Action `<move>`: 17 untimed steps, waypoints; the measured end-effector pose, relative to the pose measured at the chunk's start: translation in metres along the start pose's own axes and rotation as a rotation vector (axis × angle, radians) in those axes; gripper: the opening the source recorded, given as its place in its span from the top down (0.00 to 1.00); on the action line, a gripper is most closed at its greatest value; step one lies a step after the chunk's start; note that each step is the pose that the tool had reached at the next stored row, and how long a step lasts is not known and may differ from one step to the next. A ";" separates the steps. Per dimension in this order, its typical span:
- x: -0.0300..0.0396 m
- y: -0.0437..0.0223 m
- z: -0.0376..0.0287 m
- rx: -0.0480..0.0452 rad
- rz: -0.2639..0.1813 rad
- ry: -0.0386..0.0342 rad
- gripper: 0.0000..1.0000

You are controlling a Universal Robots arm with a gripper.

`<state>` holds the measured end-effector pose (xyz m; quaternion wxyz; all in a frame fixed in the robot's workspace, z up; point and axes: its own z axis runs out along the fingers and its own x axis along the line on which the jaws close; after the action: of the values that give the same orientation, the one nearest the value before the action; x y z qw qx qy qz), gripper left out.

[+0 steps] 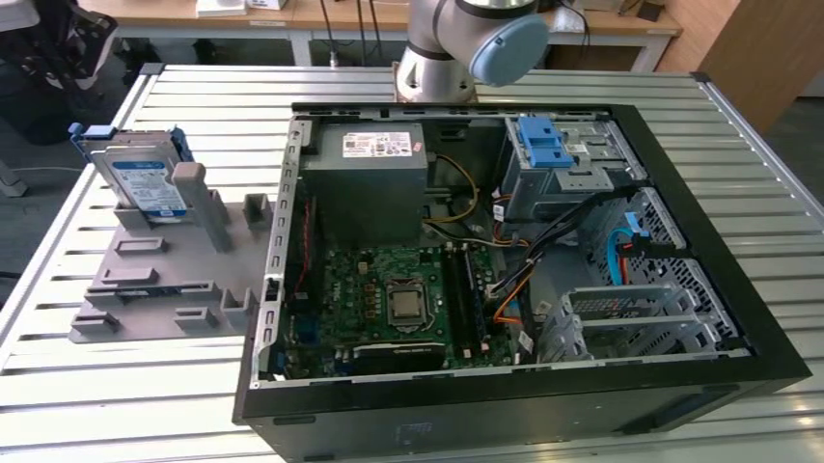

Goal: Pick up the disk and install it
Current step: 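Reach for the disk, then pick up the disk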

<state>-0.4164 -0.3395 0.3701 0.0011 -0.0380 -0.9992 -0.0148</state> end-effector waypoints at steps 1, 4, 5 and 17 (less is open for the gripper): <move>0.0005 0.0000 0.0000 0.0000 0.000 0.0000 0.89; 0.0006 0.0000 0.0000 0.0000 0.000 0.0000 0.89; 0.0007 0.0000 0.0000 0.0000 0.000 0.0000 0.89; 0.0009 -0.0001 0.0000 0.0001 -0.026 0.0007 0.89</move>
<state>-0.4173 -0.3395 0.3701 0.0013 -0.0252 -0.9996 -0.0148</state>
